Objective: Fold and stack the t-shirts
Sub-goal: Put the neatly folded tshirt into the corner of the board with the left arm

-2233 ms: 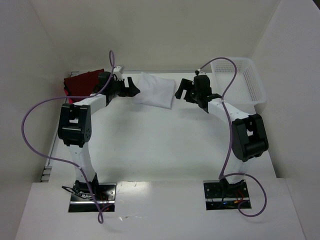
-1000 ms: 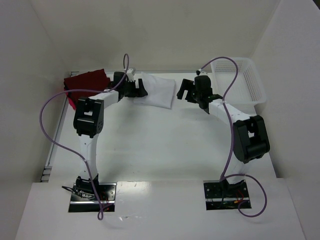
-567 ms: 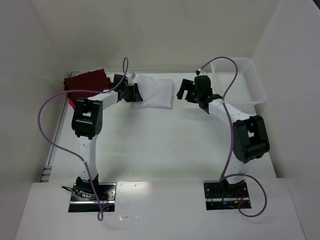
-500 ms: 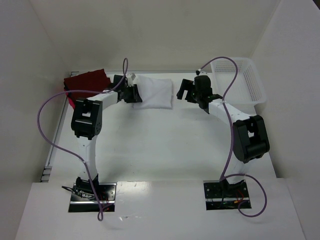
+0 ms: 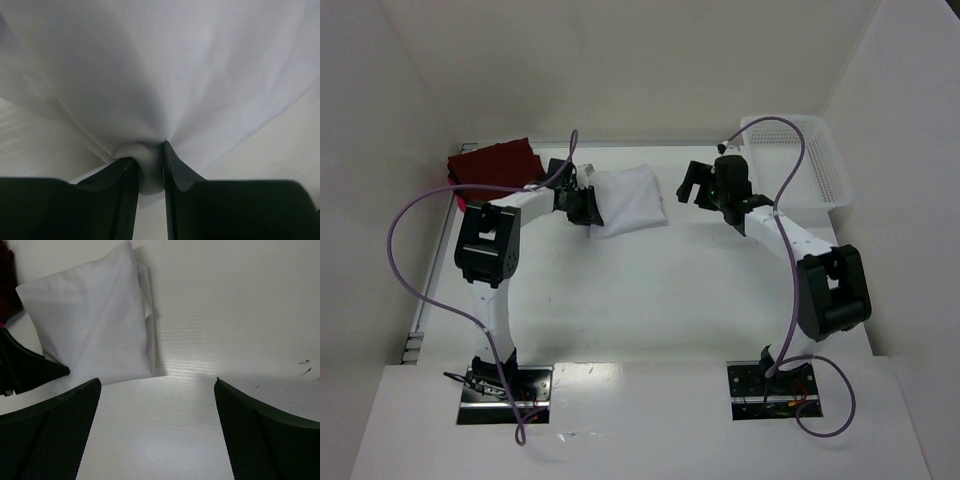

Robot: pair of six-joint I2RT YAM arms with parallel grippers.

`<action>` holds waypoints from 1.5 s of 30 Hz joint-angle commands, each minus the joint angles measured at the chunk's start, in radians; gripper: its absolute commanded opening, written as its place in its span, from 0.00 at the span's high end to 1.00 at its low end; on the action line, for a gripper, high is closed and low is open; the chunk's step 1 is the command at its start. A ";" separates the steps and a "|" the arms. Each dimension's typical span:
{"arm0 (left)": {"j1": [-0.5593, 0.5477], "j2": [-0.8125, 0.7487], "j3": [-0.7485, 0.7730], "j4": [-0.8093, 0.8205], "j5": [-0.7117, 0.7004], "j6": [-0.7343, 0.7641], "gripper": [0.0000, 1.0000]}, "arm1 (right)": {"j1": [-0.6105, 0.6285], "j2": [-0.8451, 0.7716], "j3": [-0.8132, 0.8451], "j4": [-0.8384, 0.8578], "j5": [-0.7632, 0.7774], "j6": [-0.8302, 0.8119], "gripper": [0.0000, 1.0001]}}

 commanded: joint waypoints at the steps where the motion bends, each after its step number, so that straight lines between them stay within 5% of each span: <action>1: -0.030 -0.071 -0.048 -0.095 -0.001 0.021 0.70 | 0.008 -0.079 -0.027 0.005 0.002 0.015 0.01; 24: -0.225 -0.442 -0.417 -0.262 -0.034 0.001 0.69 | 0.052 -0.320 -0.129 -0.092 0.002 0.055 0.01; 26: -0.225 -0.455 -0.427 -0.284 -0.046 -0.008 0.57 | 0.052 -0.320 -0.129 -0.104 0.002 0.055 0.01; 30: -0.225 -0.478 -0.414 -0.307 -0.118 -0.057 0.03 | 0.052 -0.329 -0.131 -0.116 -0.010 0.055 0.01; 36: -0.225 -0.583 -0.422 -0.218 -0.256 -0.183 0.00 | 0.052 -0.320 -0.090 -0.138 -0.037 0.026 0.01; 45: -0.179 -0.551 -0.525 -0.017 -0.265 -0.316 0.00 | 0.052 -0.220 -0.066 -0.151 -0.096 0.007 0.01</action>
